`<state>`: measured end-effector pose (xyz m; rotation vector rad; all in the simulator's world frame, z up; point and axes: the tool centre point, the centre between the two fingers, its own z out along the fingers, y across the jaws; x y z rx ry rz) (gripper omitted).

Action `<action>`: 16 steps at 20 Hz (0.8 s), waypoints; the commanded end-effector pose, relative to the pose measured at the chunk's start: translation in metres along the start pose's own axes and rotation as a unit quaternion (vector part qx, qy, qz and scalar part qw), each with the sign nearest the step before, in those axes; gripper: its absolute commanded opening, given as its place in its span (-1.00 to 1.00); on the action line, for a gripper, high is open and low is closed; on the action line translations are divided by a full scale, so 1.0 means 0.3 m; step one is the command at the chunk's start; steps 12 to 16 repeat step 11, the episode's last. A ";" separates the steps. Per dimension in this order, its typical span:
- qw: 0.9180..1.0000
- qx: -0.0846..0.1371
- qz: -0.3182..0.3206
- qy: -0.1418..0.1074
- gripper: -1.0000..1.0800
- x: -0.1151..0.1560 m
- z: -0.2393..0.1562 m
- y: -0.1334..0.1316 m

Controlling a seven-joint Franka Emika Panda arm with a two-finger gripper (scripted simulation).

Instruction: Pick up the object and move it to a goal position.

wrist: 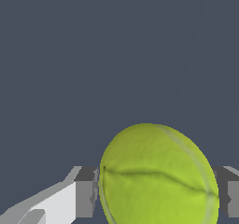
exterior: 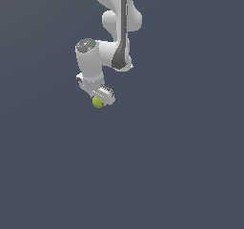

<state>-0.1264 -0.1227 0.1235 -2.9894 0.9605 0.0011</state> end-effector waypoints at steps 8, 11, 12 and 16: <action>1.000 0.000 0.000 0.000 -1.00 0.044 -0.122 0.149; 1.000 0.000 0.000 0.000 -1.00 0.048 -0.129 0.157; 1.000 0.000 0.000 0.000 -1.00 0.048 -0.129 0.157; 1.000 0.000 0.000 0.000 -1.00 0.048 -0.129 0.157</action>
